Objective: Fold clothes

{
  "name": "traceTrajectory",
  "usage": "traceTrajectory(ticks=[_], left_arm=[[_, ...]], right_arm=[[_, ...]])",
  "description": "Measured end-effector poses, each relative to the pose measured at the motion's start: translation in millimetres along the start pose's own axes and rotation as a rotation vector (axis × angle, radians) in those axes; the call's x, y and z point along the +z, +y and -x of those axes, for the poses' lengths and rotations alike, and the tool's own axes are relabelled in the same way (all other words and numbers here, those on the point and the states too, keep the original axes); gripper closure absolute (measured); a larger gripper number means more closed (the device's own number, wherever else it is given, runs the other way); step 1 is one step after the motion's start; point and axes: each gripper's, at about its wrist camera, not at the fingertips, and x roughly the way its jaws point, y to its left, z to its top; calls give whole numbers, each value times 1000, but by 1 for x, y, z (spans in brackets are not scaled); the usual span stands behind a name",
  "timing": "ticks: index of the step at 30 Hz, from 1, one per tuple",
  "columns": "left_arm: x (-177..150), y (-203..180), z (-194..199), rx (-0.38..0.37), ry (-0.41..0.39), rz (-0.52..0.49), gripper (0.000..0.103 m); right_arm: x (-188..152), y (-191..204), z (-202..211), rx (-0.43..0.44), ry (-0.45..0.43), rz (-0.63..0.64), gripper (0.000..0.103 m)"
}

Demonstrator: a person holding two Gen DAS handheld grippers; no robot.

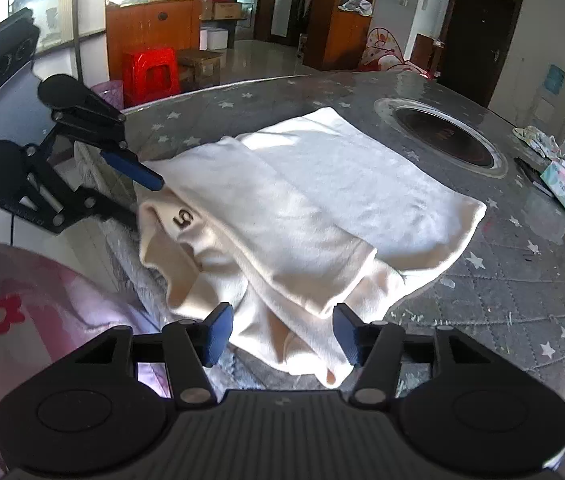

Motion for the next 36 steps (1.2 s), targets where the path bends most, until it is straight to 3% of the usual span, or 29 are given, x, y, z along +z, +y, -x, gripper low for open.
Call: traceTrajectory(ticks=[3,7,10,16,20,22,23,25,27,32,36], left_arm=[[3,4,-1,7,-22,9,92],[17,22,0,15,-69,74,95],[29,40,-5,12,-91,144,96],[42,74,-25,-13,-93,265,100],[35,83,-29,-33,-65,291,100],[28,83,-22,-51,-47,286,97],[23,82,-19,-57,-39,281,97],[13,78,-9,-63,-20,266,95],[5,73,0,-69,-5,247,88],[-3,56,13,-77,-9,177,52],[-5,40,12,-76,-26,123,51]], right_arm=[[-3,3,3,3,8,27,46],[-5,8,3,14,-3,79,44],[-4,8,-1,23,-31,96,34],[3,7,-22,52,-72,98,39],[4,6,-34,71,-75,116,42],[5,6,-33,74,-85,126,43],[6,4,-32,83,-83,122,53],[7,0,-32,106,-77,96,61],[9,-6,-33,142,-70,50,76],[15,-21,-33,178,-78,-60,90],[17,-33,-33,165,-84,-147,95]])
